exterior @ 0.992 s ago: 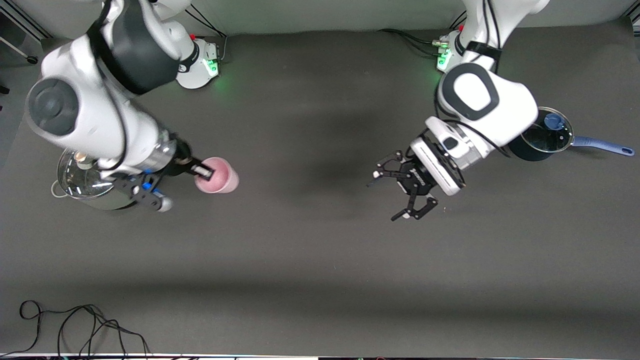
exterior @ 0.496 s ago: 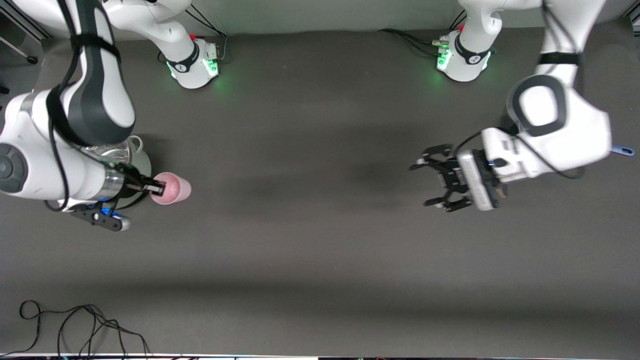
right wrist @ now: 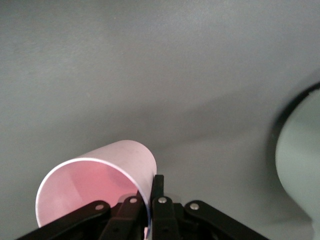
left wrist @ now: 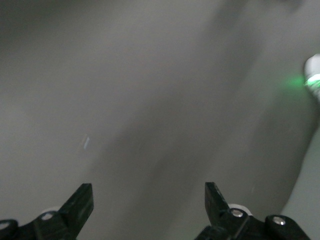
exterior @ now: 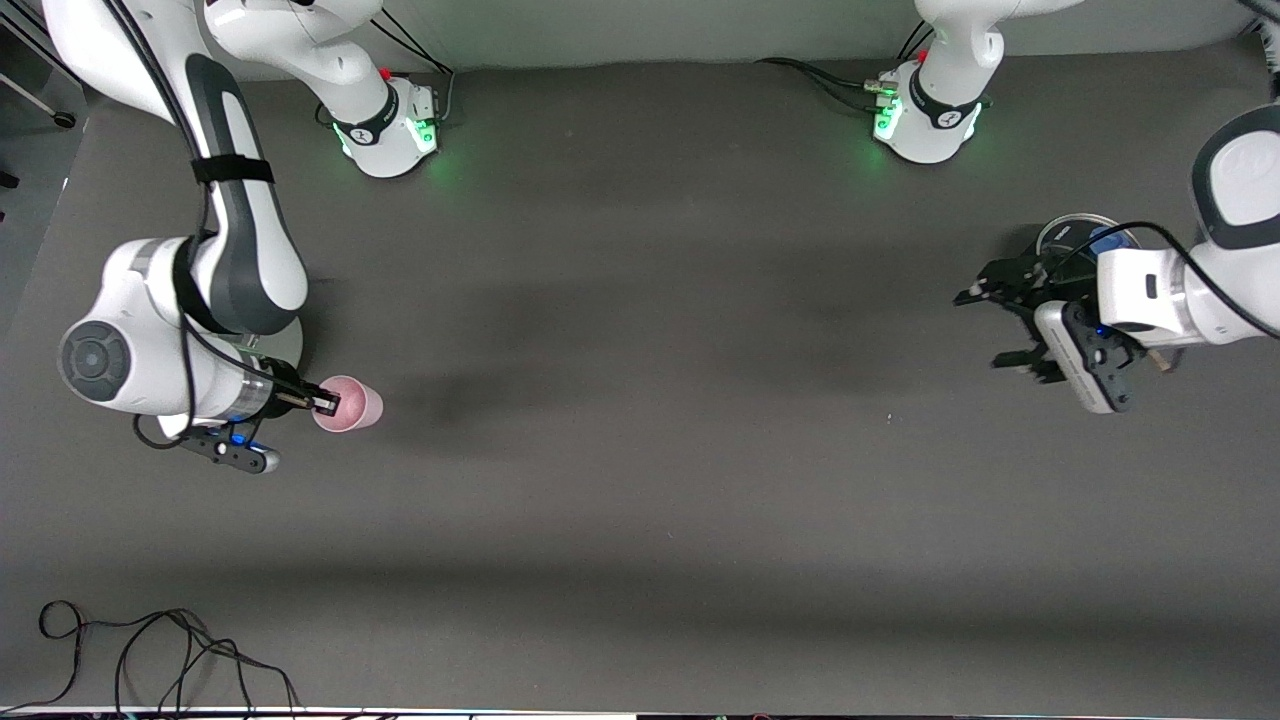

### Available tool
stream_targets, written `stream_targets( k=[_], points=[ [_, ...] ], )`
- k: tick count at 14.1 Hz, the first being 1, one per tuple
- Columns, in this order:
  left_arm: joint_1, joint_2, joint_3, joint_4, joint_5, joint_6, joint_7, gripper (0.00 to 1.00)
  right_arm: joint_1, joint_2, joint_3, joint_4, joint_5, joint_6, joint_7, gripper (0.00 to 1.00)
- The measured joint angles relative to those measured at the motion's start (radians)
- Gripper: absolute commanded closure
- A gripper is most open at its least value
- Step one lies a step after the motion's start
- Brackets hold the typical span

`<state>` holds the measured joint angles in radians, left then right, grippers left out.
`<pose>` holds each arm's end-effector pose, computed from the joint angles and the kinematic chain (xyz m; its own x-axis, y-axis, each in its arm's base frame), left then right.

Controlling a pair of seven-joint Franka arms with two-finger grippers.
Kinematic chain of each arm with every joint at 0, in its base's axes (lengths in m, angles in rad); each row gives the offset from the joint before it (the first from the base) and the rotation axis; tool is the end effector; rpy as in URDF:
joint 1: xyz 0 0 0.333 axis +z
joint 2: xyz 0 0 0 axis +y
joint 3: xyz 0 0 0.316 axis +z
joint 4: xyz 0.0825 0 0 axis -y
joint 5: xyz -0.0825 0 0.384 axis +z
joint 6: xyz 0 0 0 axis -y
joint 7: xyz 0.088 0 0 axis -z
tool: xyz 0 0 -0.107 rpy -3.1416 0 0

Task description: Transfer pink cup from left to right arm

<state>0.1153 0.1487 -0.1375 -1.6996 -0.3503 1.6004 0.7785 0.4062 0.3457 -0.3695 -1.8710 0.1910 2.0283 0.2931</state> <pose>0.5801 -0.0447 0.4897 0.7422 -0.6666 0.0701 -0.6277 -0.6546 0.4213 0.6067 0.0448 0.3282 0.9280 -0.3347 -0.1635 -0.3369 -0.9414 0.0152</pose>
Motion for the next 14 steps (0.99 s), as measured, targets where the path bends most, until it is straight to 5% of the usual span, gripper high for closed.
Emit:
stream_targets(
  k=[7, 9, 12, 14],
  points=[
    [-0.006, -0.010, -0.020, 0.118, 0.274, -0.115, -0.346, 0.00, -0.005, 0.042, -0.002, -0.193, 0.000, 0.283, -0.031, 1.00],
    [-0.008, -0.018, -0.023, 0.137, 0.295, -0.146, -0.483, 0.00, -0.004, 0.048, -0.001, -0.196, 0.000, 0.293, -0.031, 0.58],
    [-0.008, -0.020, -0.023, 0.156, 0.336, -0.167, -0.620, 0.00, -0.001, 0.048, -0.001, -0.195, 0.000, 0.295, -0.032, 0.40],
    [-0.008, -0.020, -0.021, 0.166, 0.352, -0.174, -0.709, 0.00, 0.000, 0.045, -0.001, -0.193, 0.000, 0.294, -0.032, 0.38]
  ],
)
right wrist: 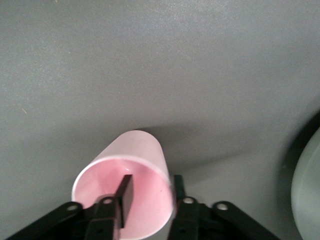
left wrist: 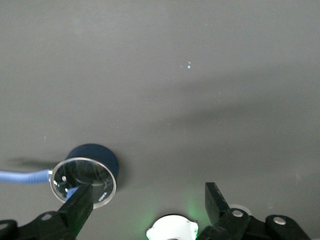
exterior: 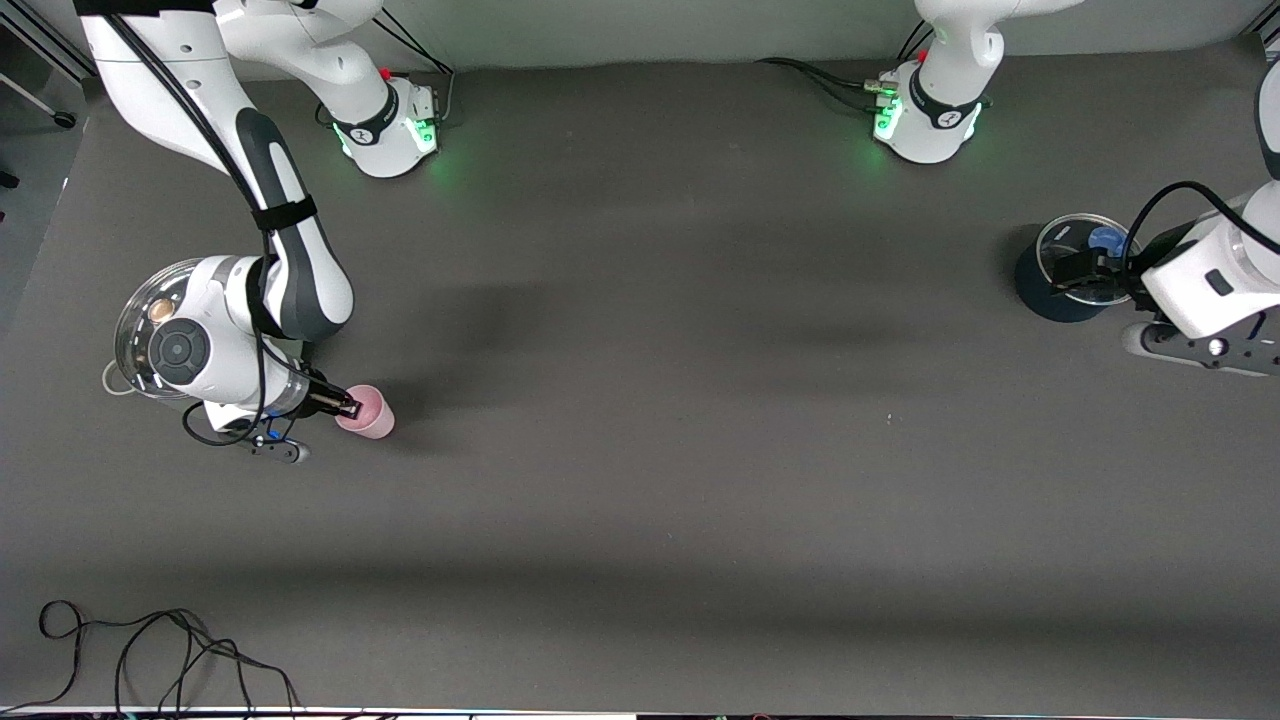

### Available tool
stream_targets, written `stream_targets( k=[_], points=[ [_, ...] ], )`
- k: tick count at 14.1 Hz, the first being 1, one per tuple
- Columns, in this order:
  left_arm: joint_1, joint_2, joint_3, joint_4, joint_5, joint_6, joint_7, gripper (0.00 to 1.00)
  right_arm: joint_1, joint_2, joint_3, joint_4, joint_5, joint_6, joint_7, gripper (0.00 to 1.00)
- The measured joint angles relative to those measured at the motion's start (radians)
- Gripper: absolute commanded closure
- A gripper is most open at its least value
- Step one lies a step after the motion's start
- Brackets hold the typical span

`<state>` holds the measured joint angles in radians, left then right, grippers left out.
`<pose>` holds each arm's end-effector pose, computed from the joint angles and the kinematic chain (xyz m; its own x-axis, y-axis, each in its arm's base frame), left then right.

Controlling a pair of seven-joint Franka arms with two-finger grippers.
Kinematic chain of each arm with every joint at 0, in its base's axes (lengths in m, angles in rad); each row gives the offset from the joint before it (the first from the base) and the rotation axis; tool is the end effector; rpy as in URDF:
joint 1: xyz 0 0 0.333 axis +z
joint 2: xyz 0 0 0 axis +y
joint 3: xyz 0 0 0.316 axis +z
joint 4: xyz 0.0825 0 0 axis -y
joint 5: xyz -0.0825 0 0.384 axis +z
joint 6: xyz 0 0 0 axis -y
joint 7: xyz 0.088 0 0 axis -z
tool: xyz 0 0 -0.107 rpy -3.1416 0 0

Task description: Transfer pink cup from left to right arm

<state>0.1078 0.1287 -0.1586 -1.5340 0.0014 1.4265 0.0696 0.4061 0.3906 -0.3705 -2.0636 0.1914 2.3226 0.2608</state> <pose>0.5720 -0.0236 0.5590 0.9654 -0.1220 -0.2305 -0.1170 -0.9925 0.0350 0.5792 0.0269 0.2462 0.9368 -0.3381 -0.0900 -0.3361 -0.9411 0.0368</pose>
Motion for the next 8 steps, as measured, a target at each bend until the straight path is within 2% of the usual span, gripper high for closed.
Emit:
stream_targets(
  k=[2, 4, 5, 8],
  points=[
    [0.001, 0.000, 0.003, 0.001, 0.006, 0.001, -0.047, 0.00, 0.000, -0.018, 0.000, 0.008, 0.000, -0.016, 0.000, 0.29],
    [0.000, -0.007, 0.001, -0.001, 0.012, 0.019, -0.061, 0.00, 0.001, -0.060, 0.000, 0.025, 0.000, -0.055, 0.000, 0.08],
    [0.000, -0.016, 0.001, -0.010, 0.015, 0.044, -0.065, 0.00, 0.001, -0.089, 0.000, 0.036, 0.000, -0.074, 0.000, 0.01],
    [0.001, -0.058, 0.002, -0.090, 0.019, 0.129, -0.069, 0.00, 0.002, -0.179, 0.000, 0.092, 0.000, -0.183, -0.002, 0.01]
  ],
)
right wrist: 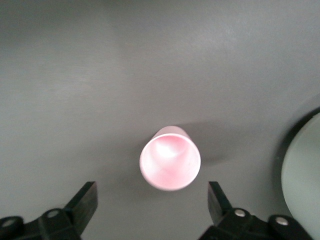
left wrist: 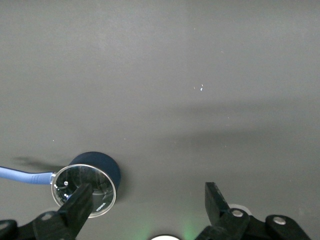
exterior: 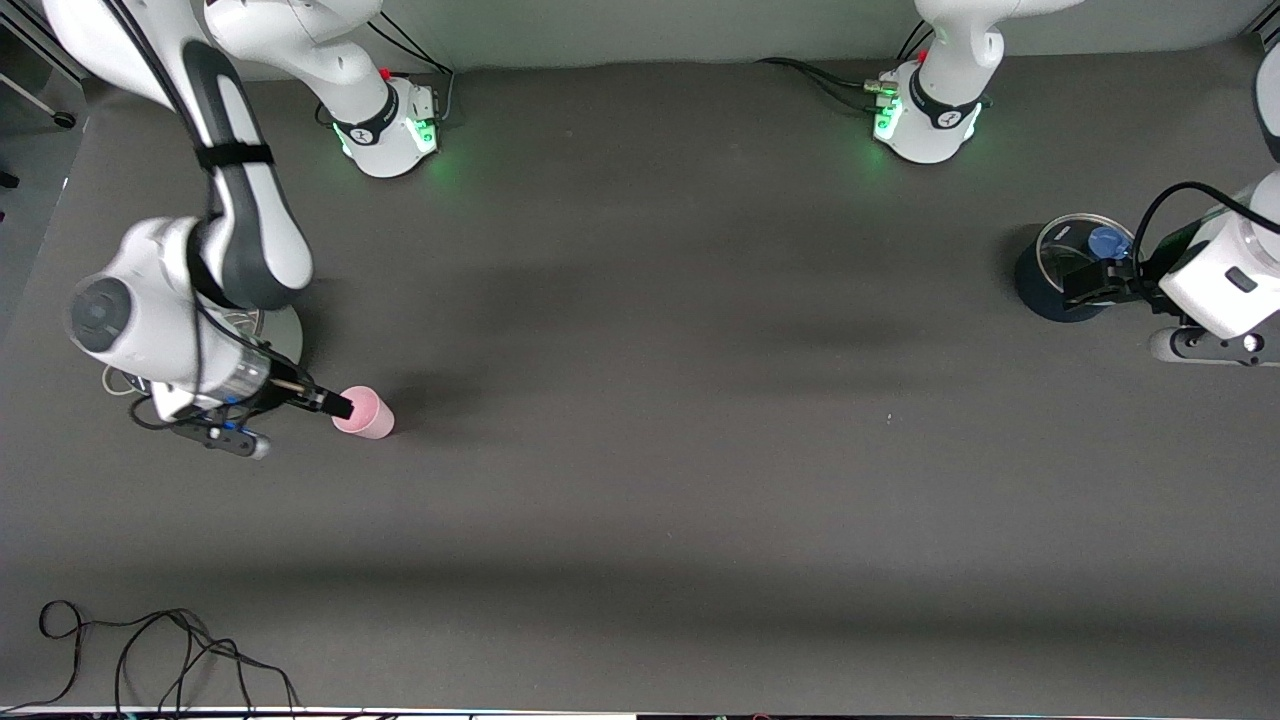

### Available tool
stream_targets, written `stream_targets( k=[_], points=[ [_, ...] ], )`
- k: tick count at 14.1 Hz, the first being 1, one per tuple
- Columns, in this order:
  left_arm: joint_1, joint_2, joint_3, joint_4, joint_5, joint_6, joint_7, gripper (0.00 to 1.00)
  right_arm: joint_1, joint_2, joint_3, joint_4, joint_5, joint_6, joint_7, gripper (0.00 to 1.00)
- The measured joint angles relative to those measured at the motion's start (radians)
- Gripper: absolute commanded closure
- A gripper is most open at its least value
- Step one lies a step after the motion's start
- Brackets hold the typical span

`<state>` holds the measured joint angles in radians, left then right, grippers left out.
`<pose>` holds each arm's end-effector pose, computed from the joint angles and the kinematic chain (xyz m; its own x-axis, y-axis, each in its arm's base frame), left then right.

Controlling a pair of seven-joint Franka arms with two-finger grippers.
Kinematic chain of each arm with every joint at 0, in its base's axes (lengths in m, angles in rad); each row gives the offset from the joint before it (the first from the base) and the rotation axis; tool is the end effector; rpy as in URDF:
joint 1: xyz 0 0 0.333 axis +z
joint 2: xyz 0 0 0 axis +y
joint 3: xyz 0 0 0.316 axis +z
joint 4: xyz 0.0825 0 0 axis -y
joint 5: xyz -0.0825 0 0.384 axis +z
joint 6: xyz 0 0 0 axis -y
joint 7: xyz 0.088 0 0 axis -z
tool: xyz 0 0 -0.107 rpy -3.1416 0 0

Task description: Transfer pink cup from left to right arm

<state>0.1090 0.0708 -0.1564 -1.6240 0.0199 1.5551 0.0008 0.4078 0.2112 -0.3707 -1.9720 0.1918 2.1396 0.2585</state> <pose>0.5675 -0.0221 0.5590 0.9892 -0.0486 -0.1384 -0.0502 -0.9987 -0.0086 0.5907 0.0373 0.3689 0.9484 -0.3130 -0.0500 -0.3160 -0.9460 -0.0721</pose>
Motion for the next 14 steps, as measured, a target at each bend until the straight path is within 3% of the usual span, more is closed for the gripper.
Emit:
stream_targets(
  k=[4, 7, 10, 14],
  points=[
    [0.000, -0.023, 0.001, -0.028, 0.000, 0.018, 0.000, 0.00, 0.000, -0.076, -0.001, 0.128, -0.011, -0.224, -0.004, 0.01],
    [-0.013, -0.035, 0.010, -0.027, -0.002, 0.016, 0.000, 0.00, -0.001, -0.129, -0.001, 0.198, -0.084, -0.329, -0.009, 0.00],
    [-0.119, -0.040, 0.120, -0.027, -0.003, 0.014, 0.001, 0.00, -0.003, -0.186, -0.005, 0.265, -0.119, -0.449, -0.010, 0.00],
    [-0.197, -0.042, 0.195, -0.025, -0.003, 0.013, 0.001, 0.00, -0.003, -0.212, -0.055, 0.374, -0.128, -0.590, -0.043, 0.00]
  ],
)
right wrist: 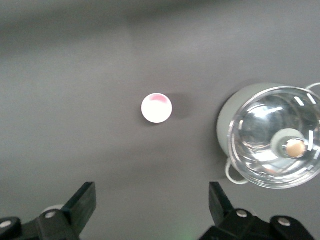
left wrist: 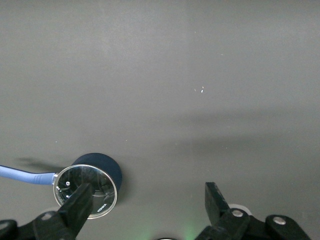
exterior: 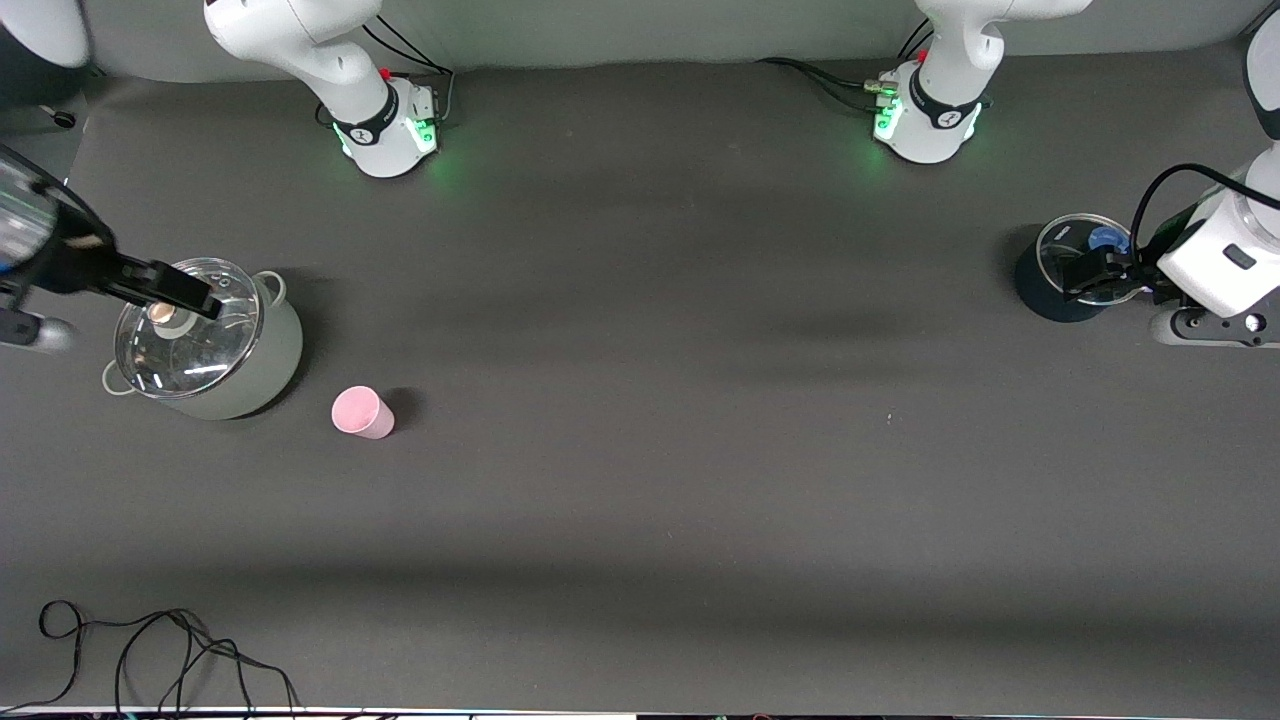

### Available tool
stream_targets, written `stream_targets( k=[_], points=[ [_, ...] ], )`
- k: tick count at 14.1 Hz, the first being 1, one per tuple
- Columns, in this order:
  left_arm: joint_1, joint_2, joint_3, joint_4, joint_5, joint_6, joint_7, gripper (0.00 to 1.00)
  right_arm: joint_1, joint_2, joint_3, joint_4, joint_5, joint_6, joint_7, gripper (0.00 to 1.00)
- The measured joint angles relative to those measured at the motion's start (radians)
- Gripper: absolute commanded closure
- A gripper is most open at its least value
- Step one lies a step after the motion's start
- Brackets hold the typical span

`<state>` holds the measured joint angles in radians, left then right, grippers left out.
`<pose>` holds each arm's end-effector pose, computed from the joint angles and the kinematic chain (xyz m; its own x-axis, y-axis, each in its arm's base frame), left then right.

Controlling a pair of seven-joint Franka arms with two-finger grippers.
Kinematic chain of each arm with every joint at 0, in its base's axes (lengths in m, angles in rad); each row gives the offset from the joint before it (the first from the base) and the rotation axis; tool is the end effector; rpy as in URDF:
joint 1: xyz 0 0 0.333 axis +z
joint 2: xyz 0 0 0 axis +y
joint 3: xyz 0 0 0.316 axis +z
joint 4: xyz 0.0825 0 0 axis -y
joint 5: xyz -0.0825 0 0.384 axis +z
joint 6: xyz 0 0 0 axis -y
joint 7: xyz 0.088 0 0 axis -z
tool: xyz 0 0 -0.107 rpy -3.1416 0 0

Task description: Transfer pink cup from left to right arm

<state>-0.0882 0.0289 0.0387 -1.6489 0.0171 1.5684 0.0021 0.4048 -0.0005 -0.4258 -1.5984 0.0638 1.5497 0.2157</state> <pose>0.5574 -0.0261 0.5716 0.9927 -0.0511 -0.1092 -0.0534 -0.9984 -0.0179 0.5512 -0.0047 0.6102 0.9706 -0.2327 -0.0608 -0.2359 -0.9704 -0.0521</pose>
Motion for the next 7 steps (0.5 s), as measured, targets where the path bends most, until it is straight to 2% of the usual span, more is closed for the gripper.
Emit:
stream_targets(
  k=[4, 7],
  points=[
    [-0.003, 0.000, 0.010, 0.007, -0.010, 0.000, 0.000, 0.00, -0.004, 0.001, -0.098, 0.004, -0.001, -0.021, -0.217, 0.00],
    [-0.003, 0.000, 0.010, 0.009, -0.012, 0.002, 0.000, 0.00, 0.003, 0.002, -0.097, 0.003, -0.001, -0.021, -0.231, 0.00]
  ],
)
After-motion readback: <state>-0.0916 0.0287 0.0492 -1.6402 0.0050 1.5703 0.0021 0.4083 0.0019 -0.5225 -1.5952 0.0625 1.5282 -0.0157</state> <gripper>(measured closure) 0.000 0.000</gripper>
